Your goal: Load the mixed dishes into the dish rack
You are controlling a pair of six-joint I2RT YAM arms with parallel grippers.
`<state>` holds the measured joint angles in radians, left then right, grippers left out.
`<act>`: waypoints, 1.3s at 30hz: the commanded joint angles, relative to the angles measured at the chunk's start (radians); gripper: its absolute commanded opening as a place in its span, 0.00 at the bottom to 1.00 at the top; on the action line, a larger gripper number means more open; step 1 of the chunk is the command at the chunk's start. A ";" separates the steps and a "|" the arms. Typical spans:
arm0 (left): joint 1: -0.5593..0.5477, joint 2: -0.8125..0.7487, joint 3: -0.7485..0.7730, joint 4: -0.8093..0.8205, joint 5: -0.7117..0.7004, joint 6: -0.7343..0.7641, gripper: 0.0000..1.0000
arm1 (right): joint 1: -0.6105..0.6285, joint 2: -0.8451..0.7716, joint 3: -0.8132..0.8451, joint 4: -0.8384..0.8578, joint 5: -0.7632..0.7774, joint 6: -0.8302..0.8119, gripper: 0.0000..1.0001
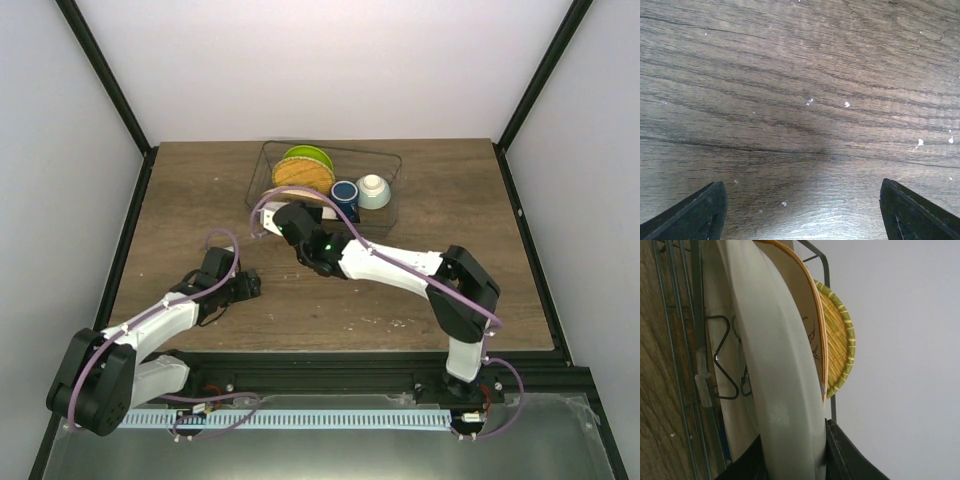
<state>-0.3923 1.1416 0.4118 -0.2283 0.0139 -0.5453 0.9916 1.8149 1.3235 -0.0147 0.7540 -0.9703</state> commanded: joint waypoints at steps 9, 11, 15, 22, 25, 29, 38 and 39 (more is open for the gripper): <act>0.006 0.003 0.023 0.012 0.033 0.010 0.85 | -0.046 0.068 0.236 -0.277 -0.107 0.192 0.08; 0.006 0.003 0.023 0.011 0.035 0.010 0.85 | -0.050 0.069 0.243 -0.282 -0.113 0.193 0.13; 0.005 0.003 0.024 0.011 0.038 0.010 0.85 | -0.051 0.061 0.248 -0.282 -0.126 0.193 0.20; 0.006 0.000 0.028 0.015 0.053 0.003 0.85 | -0.051 0.056 0.251 -0.290 -0.149 0.194 0.33; 0.006 -0.004 0.035 0.008 0.053 0.004 0.85 | -0.052 0.051 0.252 -0.293 -0.171 0.198 0.40; 0.006 -0.008 0.046 -0.003 0.052 0.005 0.85 | -0.057 0.057 0.257 -0.289 -0.184 0.200 0.40; 0.006 -0.050 0.079 -0.046 0.032 0.013 0.85 | -0.057 -0.035 0.215 -0.325 -0.145 0.264 0.42; 0.007 -0.055 0.091 -0.056 0.023 0.016 0.85 | -0.057 -0.055 0.203 -0.332 -0.141 0.289 0.43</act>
<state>-0.3912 1.1187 0.4541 -0.2535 0.0566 -0.5449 0.9371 1.8645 1.5299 -0.3191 0.5877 -0.7570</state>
